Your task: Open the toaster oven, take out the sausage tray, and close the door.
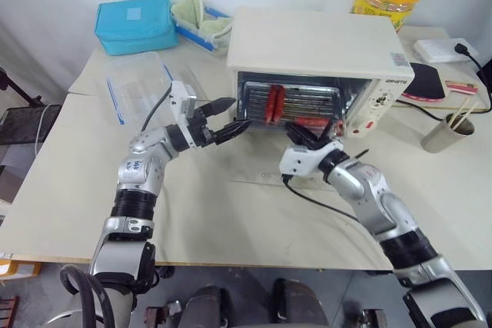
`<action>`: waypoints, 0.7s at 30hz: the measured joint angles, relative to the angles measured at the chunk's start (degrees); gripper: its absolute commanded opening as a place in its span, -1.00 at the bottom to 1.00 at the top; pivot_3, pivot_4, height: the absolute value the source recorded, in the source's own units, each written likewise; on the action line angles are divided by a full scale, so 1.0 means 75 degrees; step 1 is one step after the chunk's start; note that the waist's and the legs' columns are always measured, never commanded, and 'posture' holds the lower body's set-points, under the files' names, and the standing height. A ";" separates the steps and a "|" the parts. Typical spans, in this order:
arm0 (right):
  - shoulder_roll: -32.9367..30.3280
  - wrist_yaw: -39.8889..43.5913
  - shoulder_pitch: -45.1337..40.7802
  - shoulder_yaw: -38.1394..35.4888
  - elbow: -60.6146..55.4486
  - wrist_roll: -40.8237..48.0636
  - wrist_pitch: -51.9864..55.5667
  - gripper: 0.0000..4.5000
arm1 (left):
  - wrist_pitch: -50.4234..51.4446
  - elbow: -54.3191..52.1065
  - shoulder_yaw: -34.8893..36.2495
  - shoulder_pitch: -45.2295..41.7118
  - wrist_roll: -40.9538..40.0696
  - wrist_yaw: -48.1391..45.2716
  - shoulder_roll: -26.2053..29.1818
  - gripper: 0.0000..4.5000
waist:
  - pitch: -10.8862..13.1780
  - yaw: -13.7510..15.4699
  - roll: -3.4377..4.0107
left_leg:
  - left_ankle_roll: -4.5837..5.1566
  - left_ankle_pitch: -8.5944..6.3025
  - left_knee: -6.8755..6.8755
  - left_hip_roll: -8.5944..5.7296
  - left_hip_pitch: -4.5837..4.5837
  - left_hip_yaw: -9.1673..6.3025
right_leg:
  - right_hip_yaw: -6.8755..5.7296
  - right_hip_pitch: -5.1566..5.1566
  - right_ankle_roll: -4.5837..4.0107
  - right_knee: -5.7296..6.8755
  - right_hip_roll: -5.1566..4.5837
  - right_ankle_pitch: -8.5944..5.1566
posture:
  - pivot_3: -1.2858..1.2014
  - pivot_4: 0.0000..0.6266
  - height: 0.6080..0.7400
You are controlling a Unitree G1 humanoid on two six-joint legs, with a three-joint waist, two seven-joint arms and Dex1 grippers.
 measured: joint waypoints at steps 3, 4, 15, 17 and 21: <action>-0.0004 0.0175 0.0498 -0.0059 -0.0629 -0.0004 0.0095 -0.99 | 0.0077 0.0024 0.0018 -0.0006 -0.0006 0.0034 -0.0081 0.92 | 0.0000 0.0003 0.0000 | -0.0002 0.0001 0.0003 0.0001 0.0001 -0.0002 | -0.0002 0.0000 0.0000 0.0004 0.0002 0.0000 | 0.03 -0.52 1.00; -0.0003 0.0221 0.0651 -0.0060 -0.0839 -0.0004 0.0141 -0.99 | 0.0103 0.0041 0.0020 -0.0006 -0.0008 0.0042 -0.0127 0.92 | 0.0000 -0.0001 0.0000 | -0.0002 0.0001 0.0003 0.0001 0.0000 -0.0001 | -0.0001 0.0000 0.0000 0.0003 0.0002 0.0000 | 0.03 -0.52 1.00; -0.0181 0.0745 0.1719 -0.0189 -0.2337 0.0028 0.0324 -0.99 | 0.0225 0.0005 0.0023 0.0119 -0.0008 0.0028 -0.0137 0.92 | 0.0000 -0.0005 0.0000 | -0.0002 0.0001 0.0008 0.0000 0.0002 -0.0002 | -0.0001 0.0001 0.0000 0.0006 0.0002 0.0000 | 0.03 -0.52 1.00; -0.0245 0.0844 0.1952 -0.0284 -0.2537 0.0085 0.0299 -0.99 | 0.0339 -0.0119 0.0033 0.0229 -0.0035 0.0042 -0.0097 0.92 | 0.0000 0.0013 -0.0001 | -0.0002 0.0001 0.0010 0.0000 0.0002 -0.0003 | -0.0002 0.0002 0.0000 0.0007 0.0002 0.0000 | 0.03 -0.52 1.00; -0.0293 0.1026 0.2427 -0.0360 -0.2973 0.0166 0.0194 -0.99 | 0.0977 -0.0783 0.0257 0.0739 -0.0270 0.0166 0.0199 0.92 | 0.0000 0.0014 0.0000 | -0.0001 0.0001 0.0012 0.0001 0.0003 -0.0004 | 0.0001 0.0002 0.0000 0.0009 0.0001 0.0000 | 0.03 -0.52 1.00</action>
